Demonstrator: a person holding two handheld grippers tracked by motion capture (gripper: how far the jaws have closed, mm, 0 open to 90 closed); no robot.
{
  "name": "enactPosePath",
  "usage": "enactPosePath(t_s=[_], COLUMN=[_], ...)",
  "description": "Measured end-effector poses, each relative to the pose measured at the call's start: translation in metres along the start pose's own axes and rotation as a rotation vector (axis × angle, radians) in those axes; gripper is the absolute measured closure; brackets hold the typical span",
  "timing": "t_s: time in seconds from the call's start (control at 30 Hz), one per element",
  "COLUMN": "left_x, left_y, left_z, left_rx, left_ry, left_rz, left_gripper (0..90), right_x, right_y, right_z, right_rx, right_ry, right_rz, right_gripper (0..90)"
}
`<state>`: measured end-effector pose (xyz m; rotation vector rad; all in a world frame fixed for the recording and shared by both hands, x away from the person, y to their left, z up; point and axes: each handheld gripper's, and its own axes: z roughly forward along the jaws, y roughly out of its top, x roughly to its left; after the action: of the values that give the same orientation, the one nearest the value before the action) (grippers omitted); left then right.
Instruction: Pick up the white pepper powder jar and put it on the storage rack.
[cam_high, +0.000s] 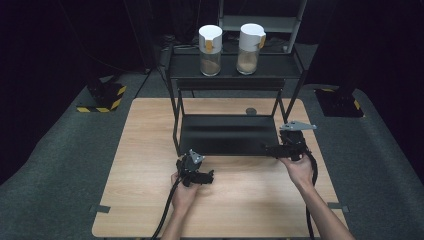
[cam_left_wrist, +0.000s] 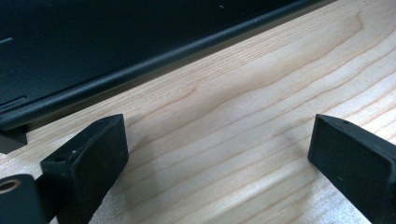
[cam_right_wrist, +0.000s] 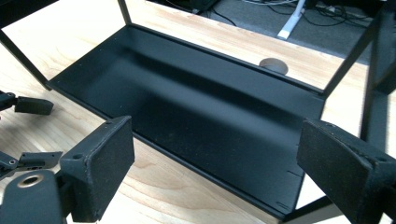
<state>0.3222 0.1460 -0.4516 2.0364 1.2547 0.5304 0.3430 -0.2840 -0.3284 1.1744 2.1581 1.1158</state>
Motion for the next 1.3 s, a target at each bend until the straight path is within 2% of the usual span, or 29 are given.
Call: enactPosePath(t_s=[0.2,0.43,1.3], left_x=[0.0,0.0,0.0], left_y=[0.0,0.0,0.0], left_z=[0.0,0.0,0.0], left_rx=[0.0,0.0,0.0], left_ry=[0.0,0.0,0.001], left_rz=[0.0,0.0,0.001], left_gripper=[4.8,4.8,4.8], right_x=[0.005,0.001,-0.003], right_y=[-0.003,-0.005,-0.033], right_z=[0.003,0.0,0.019], right_rx=[-0.002,-0.01,0.014], right_ry=[-0.003,0.001,-0.026], right_rz=[-0.006,-0.008,0.032], right_gripper=[10.9,10.6,10.4])
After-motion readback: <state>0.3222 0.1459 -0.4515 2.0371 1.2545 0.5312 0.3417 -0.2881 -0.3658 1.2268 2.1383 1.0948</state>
